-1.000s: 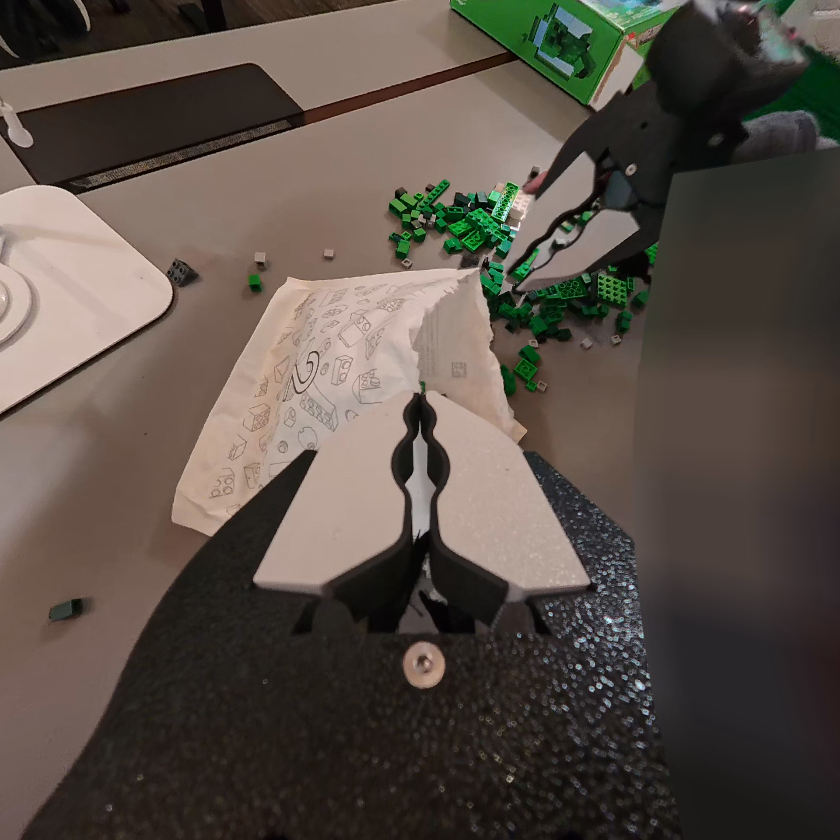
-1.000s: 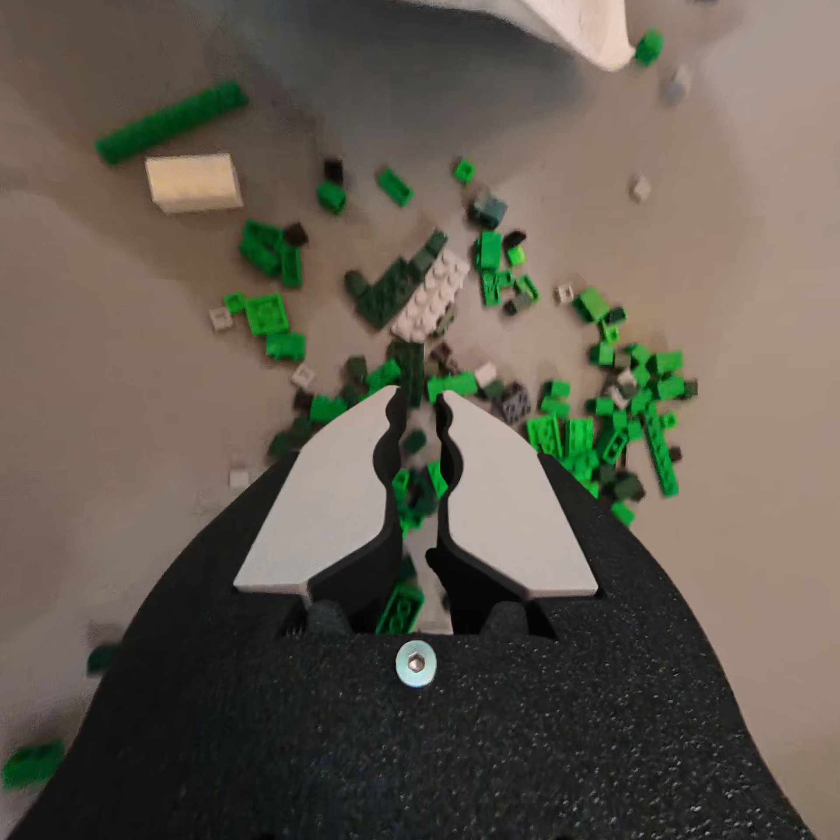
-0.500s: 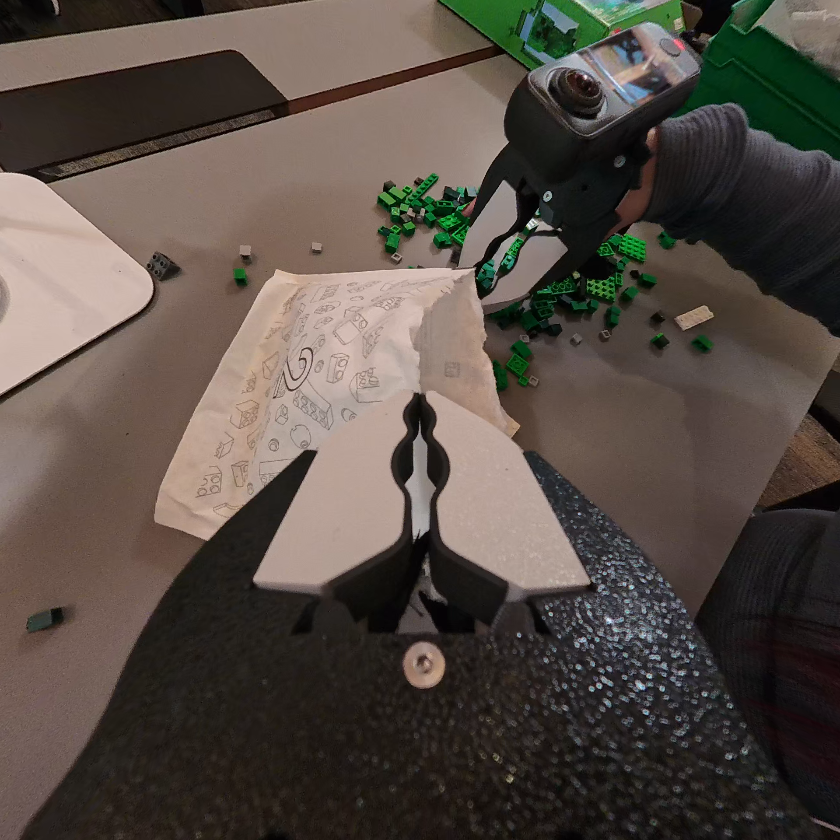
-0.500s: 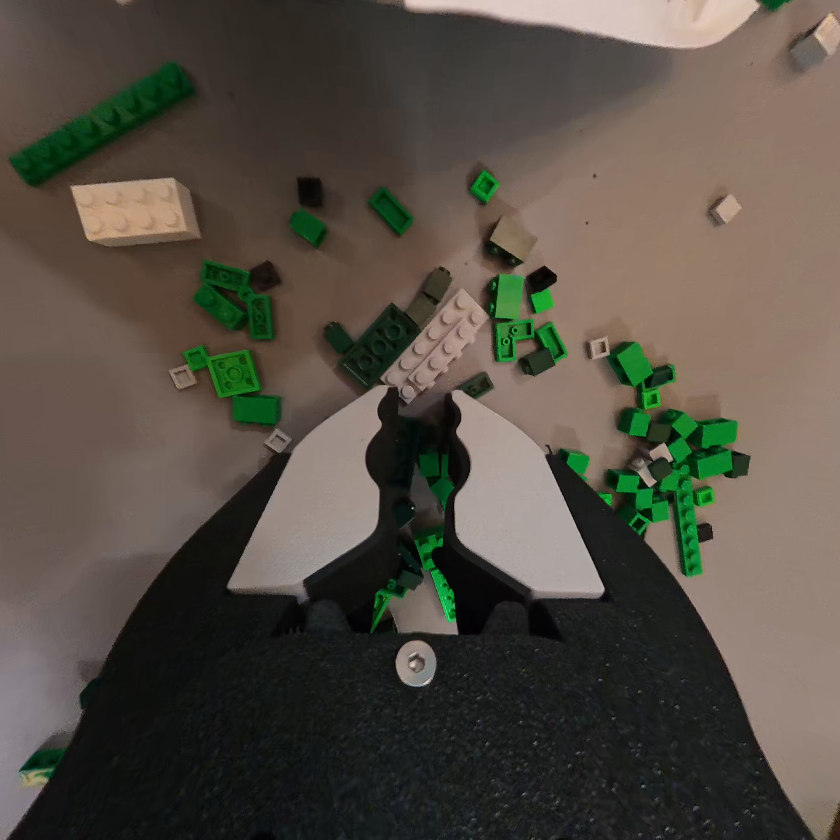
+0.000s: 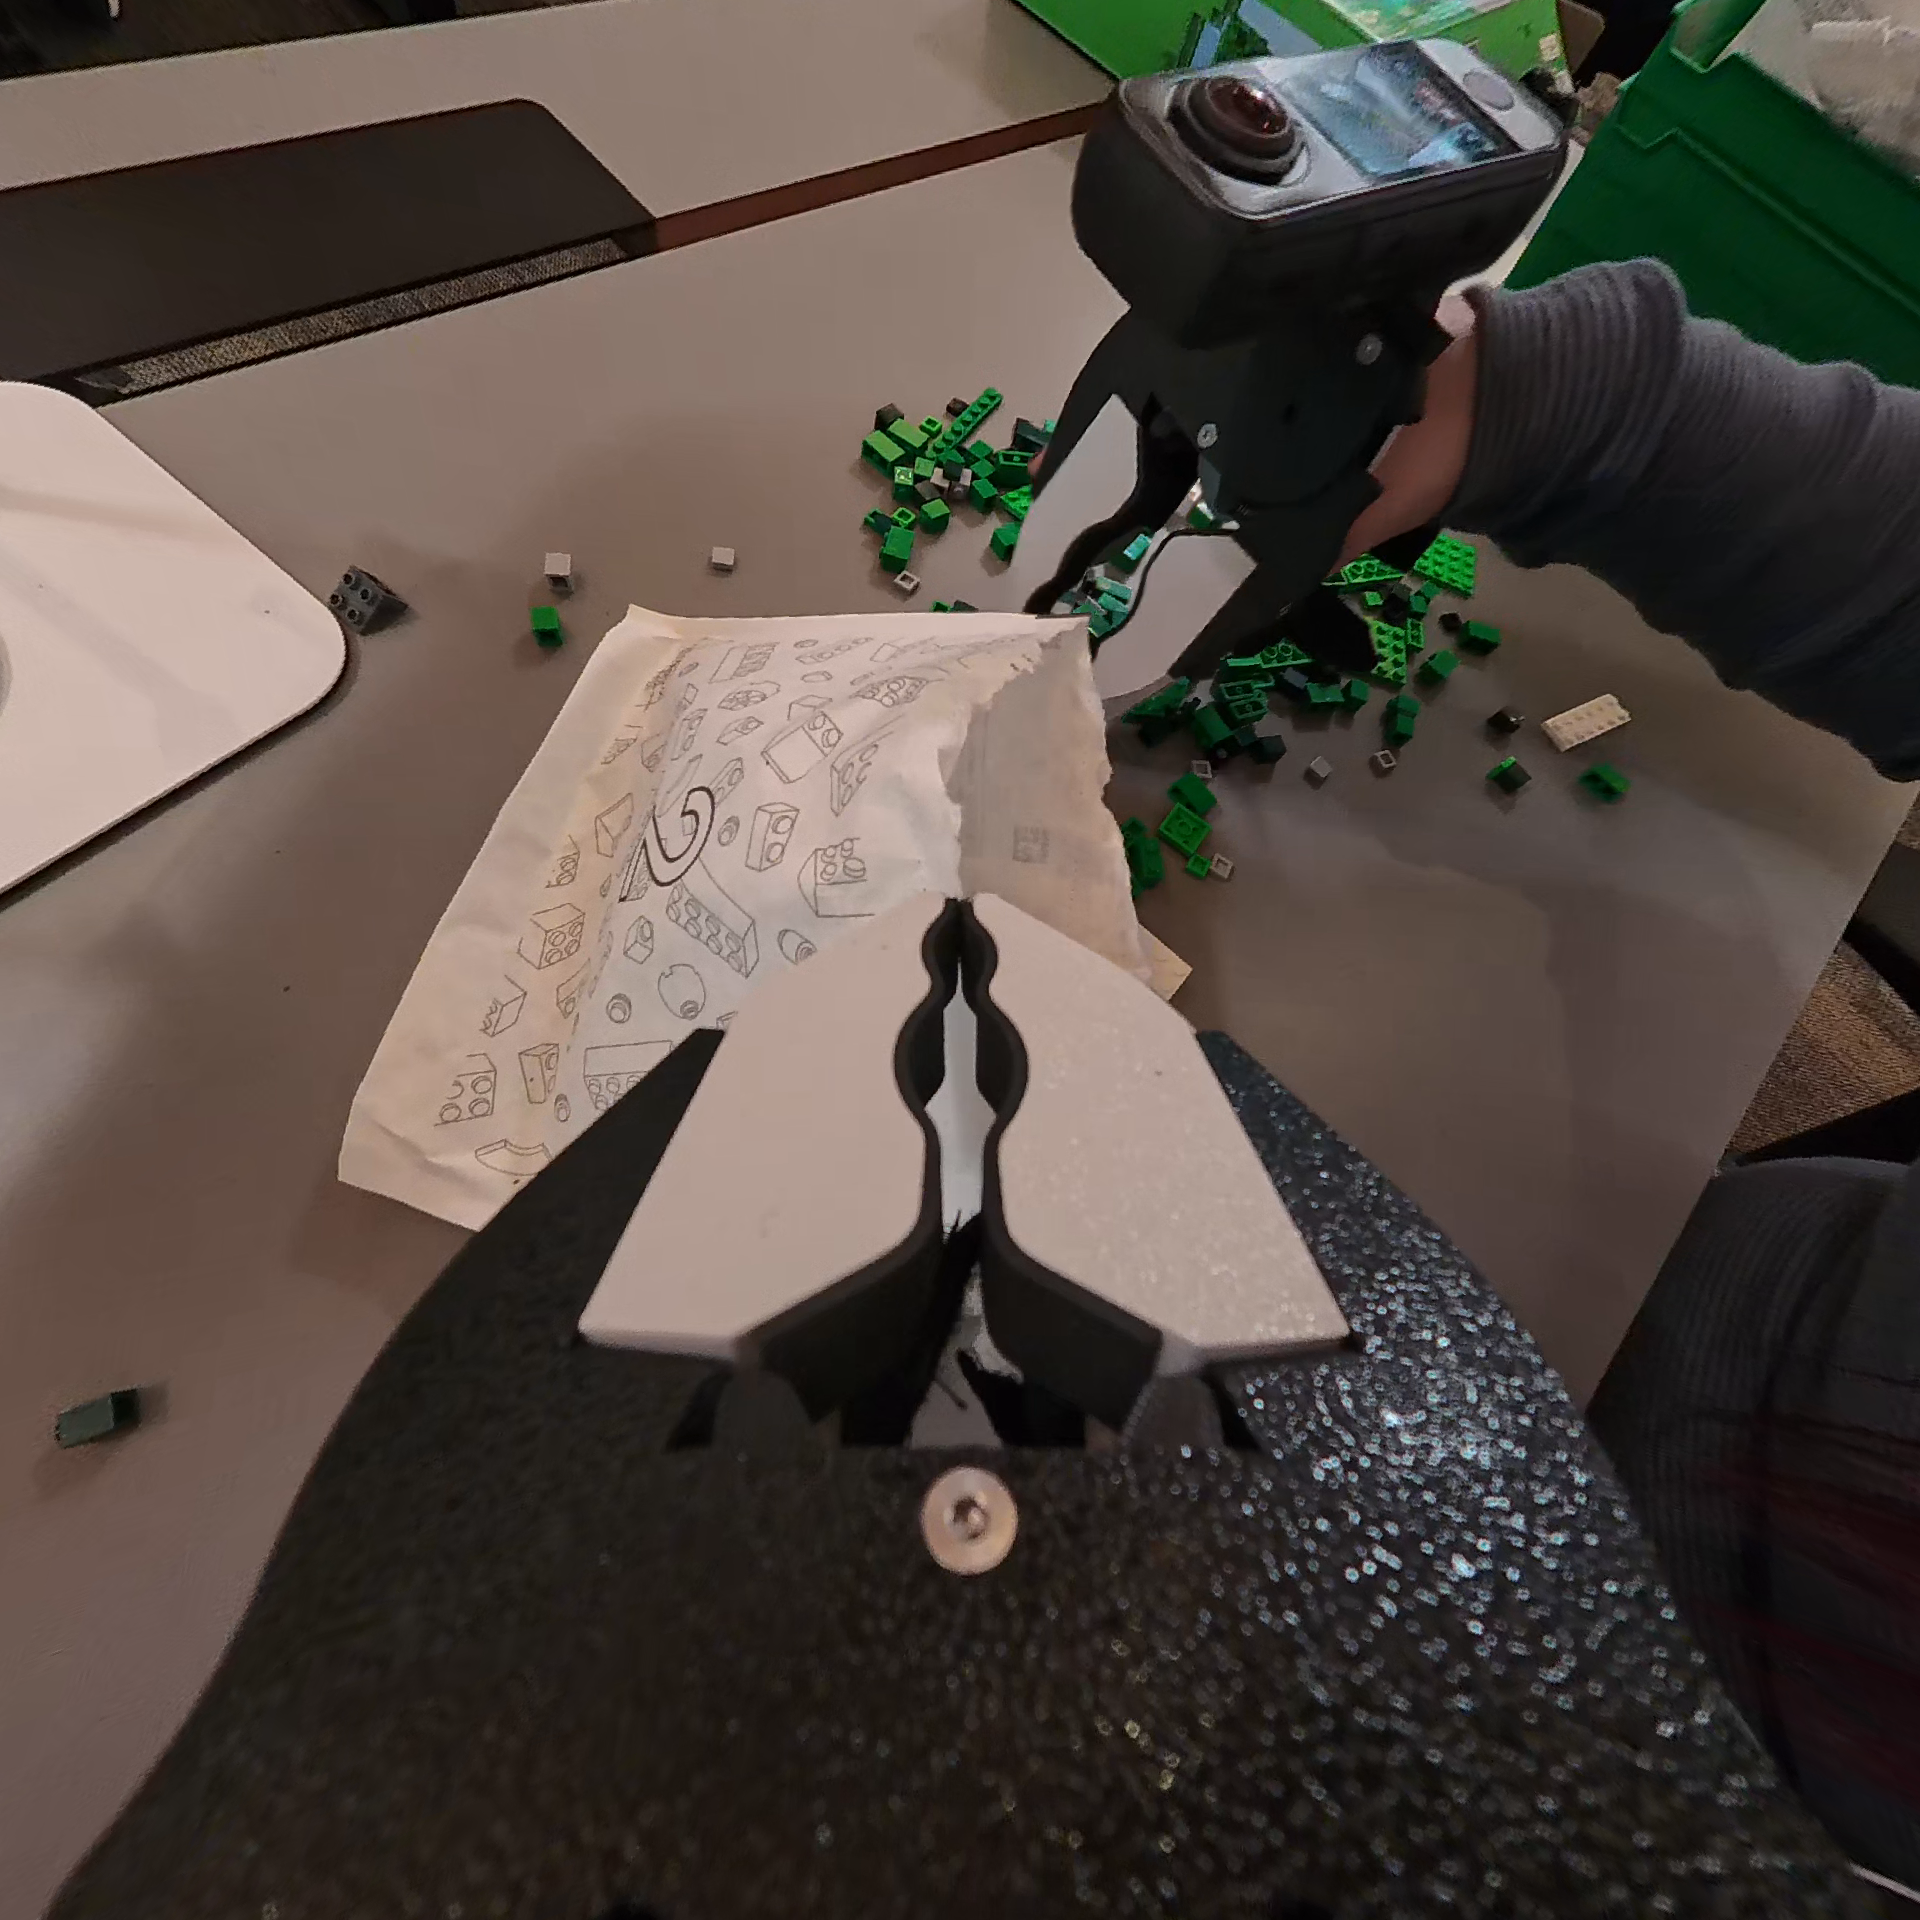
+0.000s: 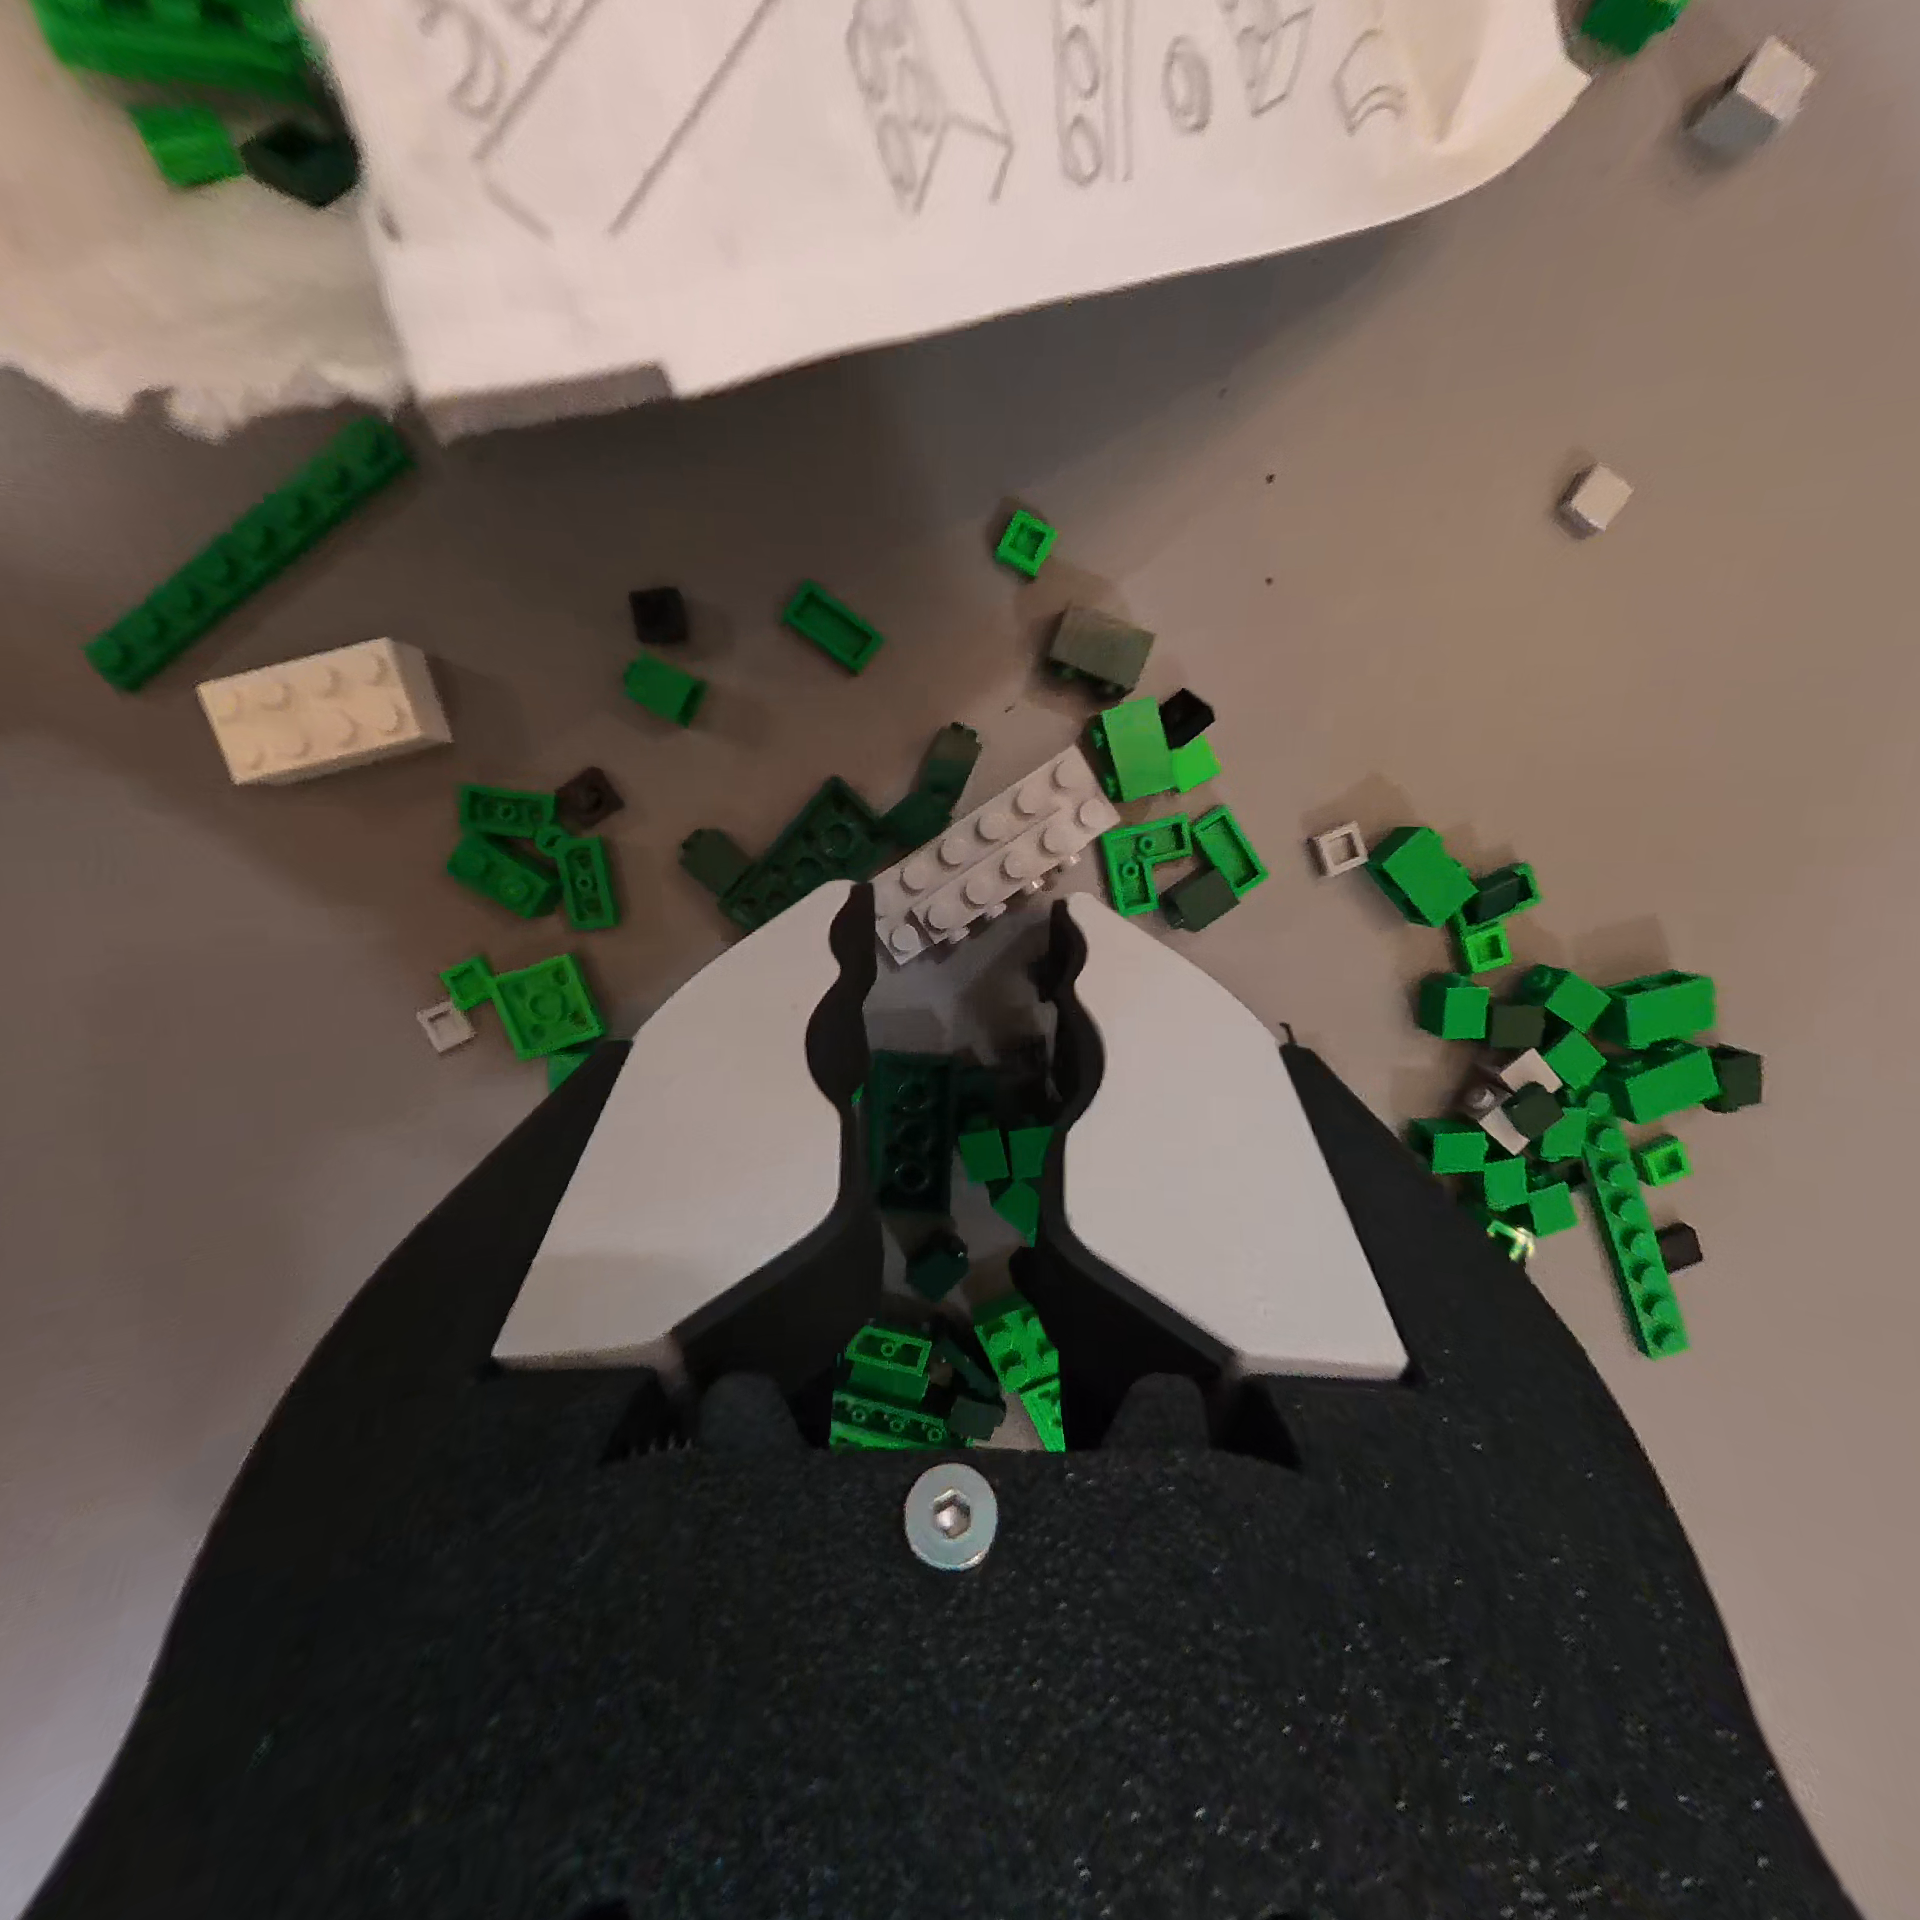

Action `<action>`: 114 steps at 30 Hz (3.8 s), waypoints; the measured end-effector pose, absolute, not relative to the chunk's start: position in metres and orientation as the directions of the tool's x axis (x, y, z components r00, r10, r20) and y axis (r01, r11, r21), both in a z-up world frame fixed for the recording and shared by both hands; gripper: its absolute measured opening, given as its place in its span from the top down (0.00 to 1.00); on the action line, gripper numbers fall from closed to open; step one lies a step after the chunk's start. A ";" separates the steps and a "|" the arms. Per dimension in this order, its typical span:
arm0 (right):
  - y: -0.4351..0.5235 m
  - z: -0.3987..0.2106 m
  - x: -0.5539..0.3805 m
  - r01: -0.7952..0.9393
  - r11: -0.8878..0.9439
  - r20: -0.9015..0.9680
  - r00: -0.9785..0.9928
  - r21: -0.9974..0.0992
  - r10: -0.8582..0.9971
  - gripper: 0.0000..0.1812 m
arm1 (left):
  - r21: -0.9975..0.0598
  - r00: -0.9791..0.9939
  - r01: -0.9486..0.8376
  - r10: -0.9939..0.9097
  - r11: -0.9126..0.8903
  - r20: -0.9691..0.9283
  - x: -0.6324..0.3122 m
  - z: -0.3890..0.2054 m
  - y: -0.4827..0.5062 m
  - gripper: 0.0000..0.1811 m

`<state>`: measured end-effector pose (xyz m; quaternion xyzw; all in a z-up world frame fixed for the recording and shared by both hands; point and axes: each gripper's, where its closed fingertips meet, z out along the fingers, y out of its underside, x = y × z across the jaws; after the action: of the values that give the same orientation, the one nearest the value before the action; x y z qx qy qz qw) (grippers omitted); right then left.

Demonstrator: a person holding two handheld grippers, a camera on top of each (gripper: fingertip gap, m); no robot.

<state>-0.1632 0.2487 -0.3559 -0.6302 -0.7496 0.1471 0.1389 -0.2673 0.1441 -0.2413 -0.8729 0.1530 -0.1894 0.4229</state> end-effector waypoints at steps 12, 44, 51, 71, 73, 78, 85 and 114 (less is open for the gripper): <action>0.255 -0.355 -0.171 0.908 -0.081 -0.065 0.060 -0.412 0.996 0.81 | -0.796 0.883 -0.097 -0.421 -0.598 0.208 -0.271 -0.242 0.144 1.00; 0.248 -0.307 -0.166 0.766 0.344 0.392 -0.132 -0.543 0.911 0.99 | -0.809 0.901 -0.041 -0.371 -0.586 0.223 -0.288 -0.238 0.146 1.00; 0.234 -0.284 -0.174 0.673 0.468 0.498 -0.167 -0.574 0.851 0.99 | -0.816 0.908 -0.027 -0.356 -0.577 0.221 -0.291 -0.236 0.147 1.00; 0.146 -0.276 -0.249 0.399 0.902 0.771 -0.519 -0.164 0.370 0.98 | -0.849 0.904 -0.028 -0.375 -0.527 0.203 -0.282 -0.224 0.149 1.00; 0.146 -0.278 -0.250 0.415 0.889 0.763 -0.507 -0.192 0.401 0.94 | -0.848 0.903 -0.028 -0.378 -0.530 0.206 -0.281 -0.225 0.149 1.00; 0.141 -0.267 -0.243 0.393 0.863 0.759 -0.440 -0.317 0.479 0.87 | -0.845 0.903 -0.026 -0.376 -0.534 0.210 -0.283 -0.226 0.150 1.00; 0.160 -0.215 -0.208 0.189 0.609 0.618 -0.015 -0.770 0.786 0.87 | -0.839 0.908 -0.015 -0.360 -0.543 0.216 -0.289 -0.230 0.151 1.00; 0.206 -0.236 -0.168 0.011 0.553 0.500 0.443 -0.833 0.744 0.95 | -0.843 0.907 -0.028 -0.369 -0.537 0.205 -0.290 -0.233 0.153 1.00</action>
<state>-0.1676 0.2058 -0.2364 -0.4041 -0.4672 0.2451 0.7472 -0.2898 0.1527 -0.2328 -0.8576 0.1159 -0.1824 0.4668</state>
